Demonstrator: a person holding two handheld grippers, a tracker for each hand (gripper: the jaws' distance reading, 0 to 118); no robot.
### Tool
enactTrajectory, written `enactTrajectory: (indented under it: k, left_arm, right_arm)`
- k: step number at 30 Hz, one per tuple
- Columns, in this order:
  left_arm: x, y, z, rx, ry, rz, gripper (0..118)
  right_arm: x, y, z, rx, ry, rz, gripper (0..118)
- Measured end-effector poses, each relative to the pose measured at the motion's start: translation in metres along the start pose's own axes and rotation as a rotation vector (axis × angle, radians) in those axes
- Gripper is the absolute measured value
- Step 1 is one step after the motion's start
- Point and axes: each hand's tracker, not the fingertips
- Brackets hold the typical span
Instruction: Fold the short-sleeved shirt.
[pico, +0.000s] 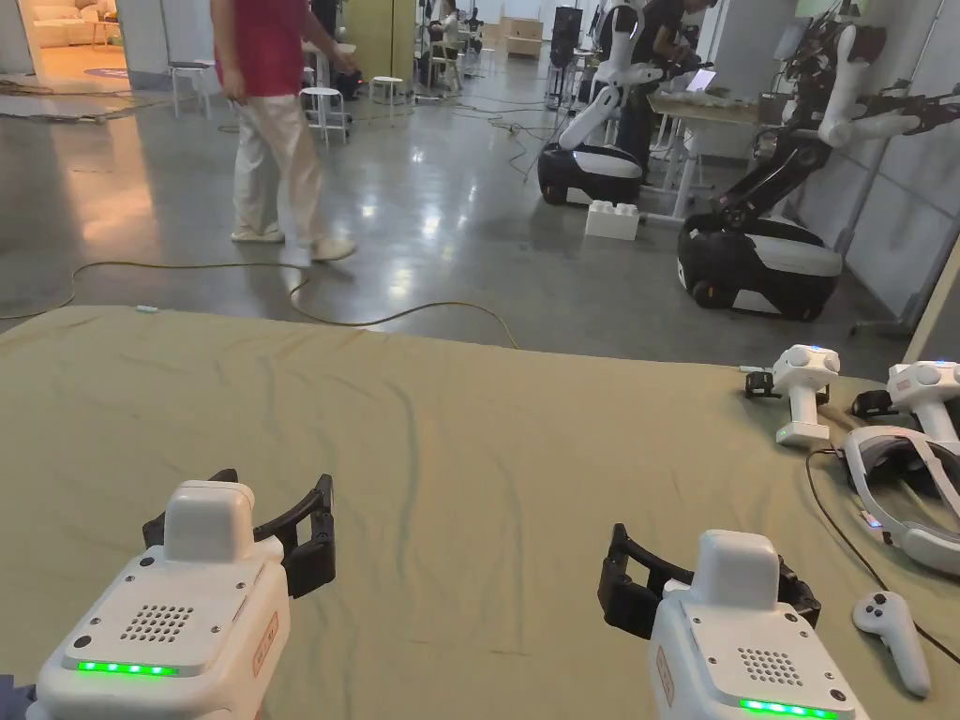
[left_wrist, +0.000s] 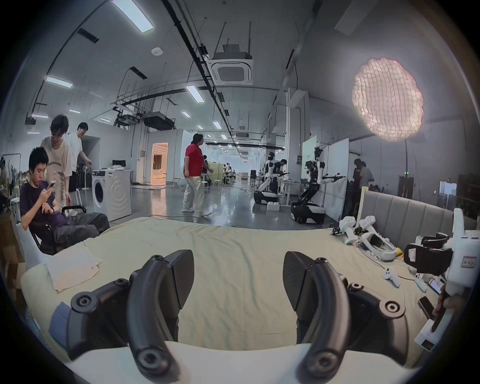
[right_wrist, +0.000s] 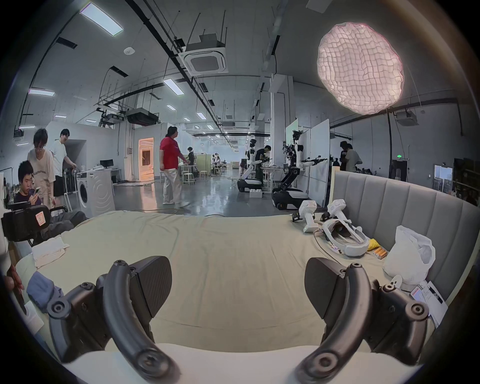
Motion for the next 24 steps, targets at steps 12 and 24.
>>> enactTrajectory:
  k: [12, 24]
  left_arm:
    - [0.005, -0.009, -0.002, 0.022, -0.002, -0.06, 78]
    - [-0.007, -0.011, -0.006, -0.06, -0.008, 0.035, 78]
  right_arm:
    - [-0.004, 0.005, 0.0, 0.047, 0.053, 0.016, 106]
    - [-0.008, 0.009, -0.008, -0.029, -0.008, -0.078, 106]
